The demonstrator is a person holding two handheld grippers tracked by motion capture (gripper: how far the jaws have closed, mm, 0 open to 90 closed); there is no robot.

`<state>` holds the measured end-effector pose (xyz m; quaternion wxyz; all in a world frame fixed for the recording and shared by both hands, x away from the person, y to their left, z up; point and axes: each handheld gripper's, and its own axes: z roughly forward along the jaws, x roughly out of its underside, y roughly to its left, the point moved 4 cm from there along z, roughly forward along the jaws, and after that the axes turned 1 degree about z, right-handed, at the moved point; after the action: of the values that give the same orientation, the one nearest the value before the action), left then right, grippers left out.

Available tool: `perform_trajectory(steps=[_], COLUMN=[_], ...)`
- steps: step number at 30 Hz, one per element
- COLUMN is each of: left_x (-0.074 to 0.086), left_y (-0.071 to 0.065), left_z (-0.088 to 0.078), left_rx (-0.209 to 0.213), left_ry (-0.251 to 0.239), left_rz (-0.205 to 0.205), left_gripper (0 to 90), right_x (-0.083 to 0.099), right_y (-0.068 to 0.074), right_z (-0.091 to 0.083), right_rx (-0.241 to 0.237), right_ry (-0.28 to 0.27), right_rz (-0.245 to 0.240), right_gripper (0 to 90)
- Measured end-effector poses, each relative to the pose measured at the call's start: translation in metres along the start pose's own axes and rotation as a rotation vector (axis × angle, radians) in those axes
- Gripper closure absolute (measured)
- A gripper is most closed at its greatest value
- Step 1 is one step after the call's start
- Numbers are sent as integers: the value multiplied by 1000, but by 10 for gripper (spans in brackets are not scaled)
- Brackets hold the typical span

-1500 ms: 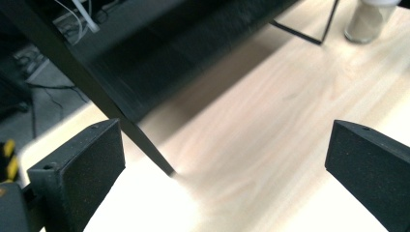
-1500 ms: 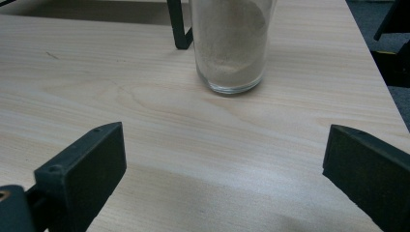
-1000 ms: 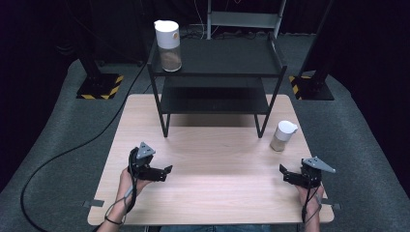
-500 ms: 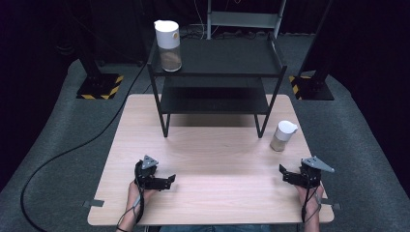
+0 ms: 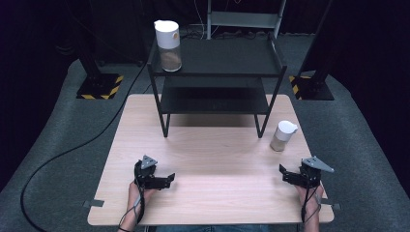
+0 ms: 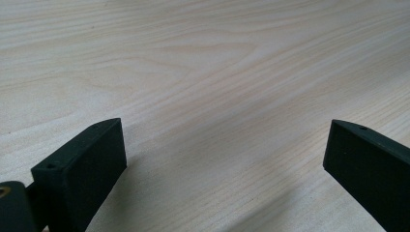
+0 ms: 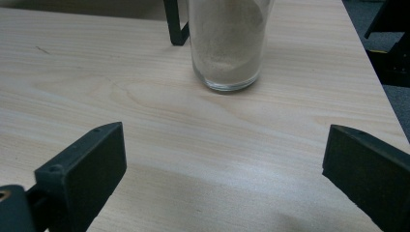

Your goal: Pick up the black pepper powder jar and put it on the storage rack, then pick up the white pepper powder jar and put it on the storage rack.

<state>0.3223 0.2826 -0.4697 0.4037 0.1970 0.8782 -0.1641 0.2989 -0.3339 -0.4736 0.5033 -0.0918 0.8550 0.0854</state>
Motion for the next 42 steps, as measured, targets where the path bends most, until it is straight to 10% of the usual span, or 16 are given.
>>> perform_trajectory(steps=[20,31,42], left_x=[-11,-11,-11], left_y=[-22,-24,-23], left_z=[10,10,10], left_rx=[-93,-104,-98], left_ry=[90,88,90], left_rz=[100,106,97], left_gripper=[2,3,3], right_x=[-2,-23,-82], right_y=[4,41,20], right_z=[2,20,73], right_rx=[15,157,82], right_ry=[15,74,67], right_rz=[-22,-158,-42], right_gripper=[9,0,0])
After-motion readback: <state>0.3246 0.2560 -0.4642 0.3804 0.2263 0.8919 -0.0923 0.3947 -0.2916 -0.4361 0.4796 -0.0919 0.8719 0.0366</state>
